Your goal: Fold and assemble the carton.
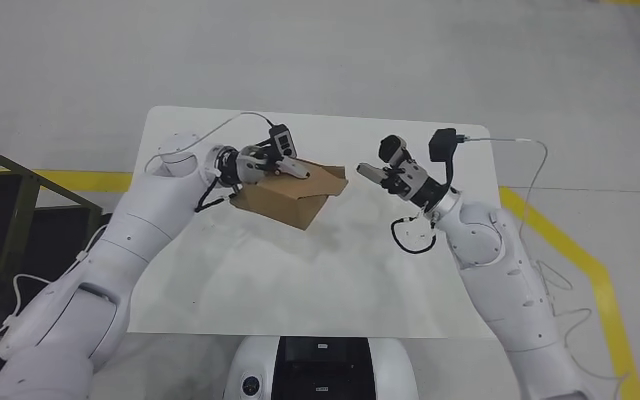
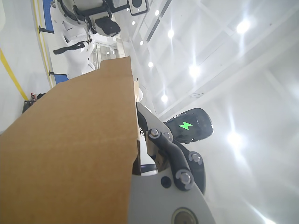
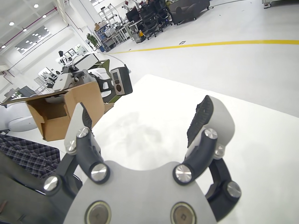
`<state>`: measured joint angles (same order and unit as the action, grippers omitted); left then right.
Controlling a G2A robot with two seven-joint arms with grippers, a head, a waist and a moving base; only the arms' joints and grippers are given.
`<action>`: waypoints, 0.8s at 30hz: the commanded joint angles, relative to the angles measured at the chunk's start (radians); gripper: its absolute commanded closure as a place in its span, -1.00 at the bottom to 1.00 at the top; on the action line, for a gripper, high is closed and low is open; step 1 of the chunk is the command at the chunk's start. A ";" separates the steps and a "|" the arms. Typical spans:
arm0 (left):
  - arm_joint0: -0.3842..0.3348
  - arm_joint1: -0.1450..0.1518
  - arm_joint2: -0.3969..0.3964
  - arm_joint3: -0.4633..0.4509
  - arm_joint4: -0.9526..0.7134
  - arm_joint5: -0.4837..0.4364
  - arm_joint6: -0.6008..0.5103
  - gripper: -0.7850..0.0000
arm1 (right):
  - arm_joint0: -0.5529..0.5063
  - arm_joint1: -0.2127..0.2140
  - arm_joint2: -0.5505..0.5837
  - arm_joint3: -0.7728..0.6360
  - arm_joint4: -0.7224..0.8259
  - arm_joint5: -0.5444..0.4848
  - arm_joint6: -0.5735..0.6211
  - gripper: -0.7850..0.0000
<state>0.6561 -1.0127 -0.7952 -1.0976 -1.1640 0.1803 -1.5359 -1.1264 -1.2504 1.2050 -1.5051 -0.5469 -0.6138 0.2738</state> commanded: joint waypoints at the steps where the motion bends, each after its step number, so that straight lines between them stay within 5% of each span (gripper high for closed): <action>1: -0.005 0.009 0.016 -0.006 -0.011 -0.002 0.000 1.00 | 0.009 0.000 -0.007 0.015 -0.001 -0.006 0.012 -1.00; 24: -0.097 0.031 0.192 0.024 -0.101 -0.063 0.000 1.00 | -0.007 0.002 -0.073 -0.052 0.003 -0.058 0.078 -1.00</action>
<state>0.5629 -0.9813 -0.6099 -1.0754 -1.2620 0.1201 -1.5359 -1.1348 -1.2480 1.1340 -1.5556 -0.5426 -0.6723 0.3503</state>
